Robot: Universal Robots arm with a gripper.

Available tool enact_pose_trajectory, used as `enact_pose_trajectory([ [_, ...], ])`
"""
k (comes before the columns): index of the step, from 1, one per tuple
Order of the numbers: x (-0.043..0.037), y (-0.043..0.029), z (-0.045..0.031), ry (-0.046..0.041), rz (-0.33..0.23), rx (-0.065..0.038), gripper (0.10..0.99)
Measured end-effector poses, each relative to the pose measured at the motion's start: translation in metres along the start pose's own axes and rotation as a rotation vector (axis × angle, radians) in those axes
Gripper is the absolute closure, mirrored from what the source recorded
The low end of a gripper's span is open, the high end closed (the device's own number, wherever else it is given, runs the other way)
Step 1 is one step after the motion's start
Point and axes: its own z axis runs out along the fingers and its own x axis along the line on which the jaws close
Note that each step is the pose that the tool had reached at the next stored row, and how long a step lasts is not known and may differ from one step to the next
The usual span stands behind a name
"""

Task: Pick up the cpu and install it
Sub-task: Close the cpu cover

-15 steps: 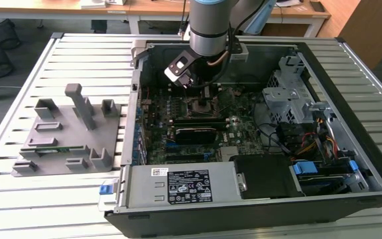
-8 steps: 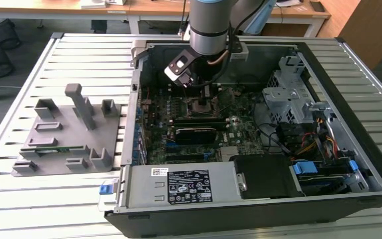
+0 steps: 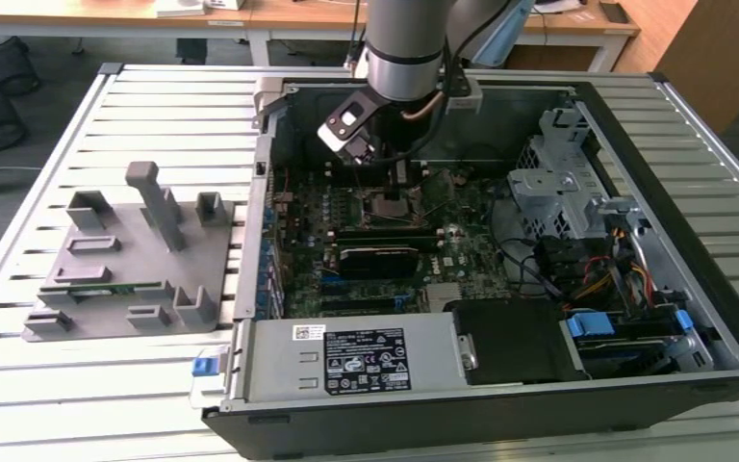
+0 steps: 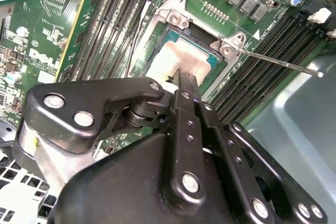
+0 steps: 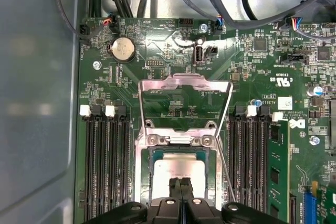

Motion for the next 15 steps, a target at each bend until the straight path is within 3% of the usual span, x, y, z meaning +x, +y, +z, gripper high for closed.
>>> enact_pose_trajectory([
  [8,0.0,0.0002,-0.0068,0.0,0.0,0.001,0.98],
  [15,-0.0001,0.0006,-0.021,0.0,0.0,0.001,0.98],
])
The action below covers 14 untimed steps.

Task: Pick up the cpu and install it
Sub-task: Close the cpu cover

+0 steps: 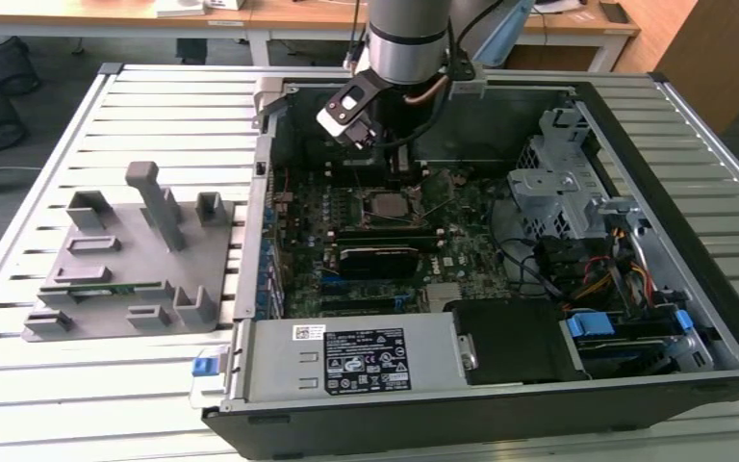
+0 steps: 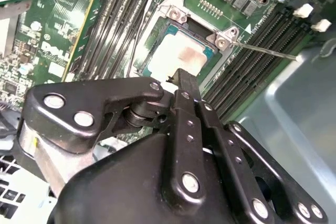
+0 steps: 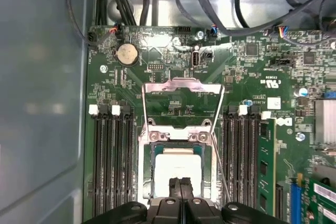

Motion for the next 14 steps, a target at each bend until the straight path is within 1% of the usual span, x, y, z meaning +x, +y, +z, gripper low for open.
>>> enact_pose_trajectory([
  [2,0.0,0.0001,-0.0044,0.0,0.0,0.0,0.98],
  [3,-0.0001,0.0002,-0.0053,0.0,0.0,0.0,0.98],
  [10,-0.009,0.0001,-0.0052,0.0001,0.0,0.0,0.98],
  [12,-0.0101,0.0001,-0.0055,0.0,0.0,0.0,0.98],
  [14,-0.0101,0.0002,-0.0084,-0.0001,0.0,0.001,0.98],
])
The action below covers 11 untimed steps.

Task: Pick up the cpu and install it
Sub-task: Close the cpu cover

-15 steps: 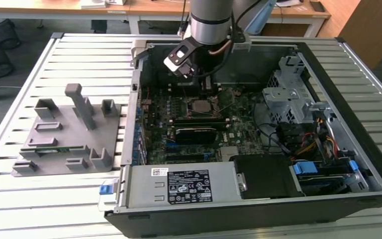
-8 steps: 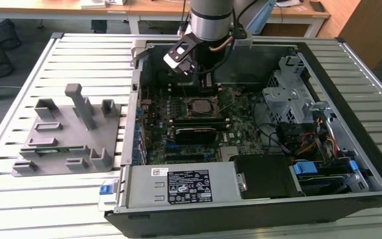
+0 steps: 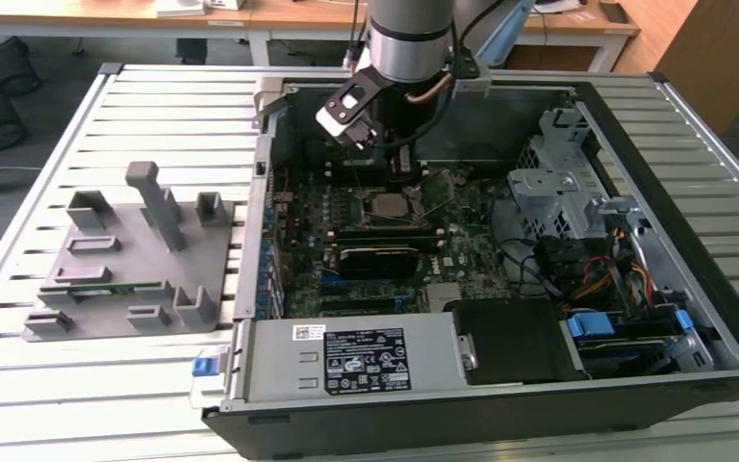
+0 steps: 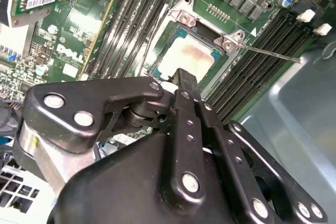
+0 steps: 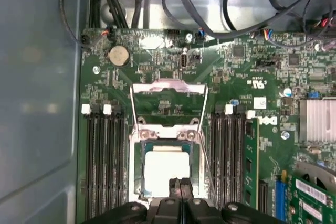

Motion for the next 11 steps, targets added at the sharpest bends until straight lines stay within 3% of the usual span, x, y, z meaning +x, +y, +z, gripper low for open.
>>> enact_pose_trajectory([
  [5,-0.0001,0.0007,-0.0105,0.0,0.0,0.001,0.98],
  [11,-0.0001,0.0082,-0.0107,0.0015,-0.002,0.004,0.98],
])
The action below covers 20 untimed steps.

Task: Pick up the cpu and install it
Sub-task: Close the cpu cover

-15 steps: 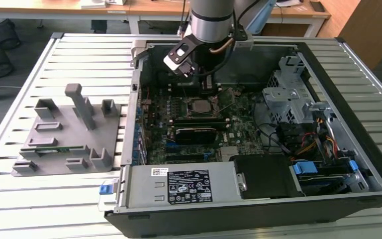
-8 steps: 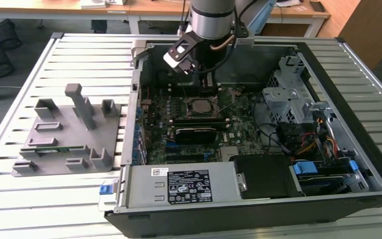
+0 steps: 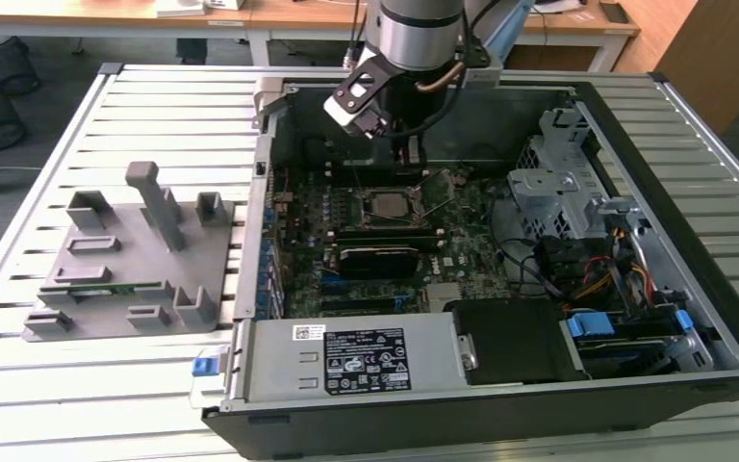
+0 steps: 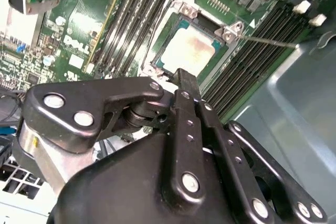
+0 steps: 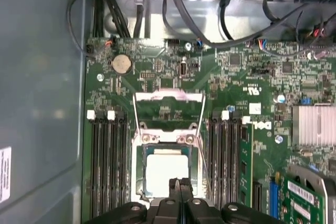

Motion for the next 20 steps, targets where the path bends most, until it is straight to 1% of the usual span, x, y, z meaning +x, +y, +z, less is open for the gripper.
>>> enact_pose_trajectory([
  [8,-0.0001,0.0173,0.0004,0.0004,-0.007,0.005,0.98],
  [11,-0.0001,0.0194,-0.0007,0.0007,-0.008,0.005,0.98],
  [14,-0.0001,0.0197,-0.0081,0.0015,-0.008,0.005,0.98],
  [16,-0.0001,0.0207,-0.0106,0.0013,-0.008,0.005,0.98],
  [18,-0.0001,0.0241,-0.0106,0.0018,-0.008,0.005,0.98],
  [20,-0.0001,0.0291,-0.0106,0.0016,-0.008,0.005,0.98],
])
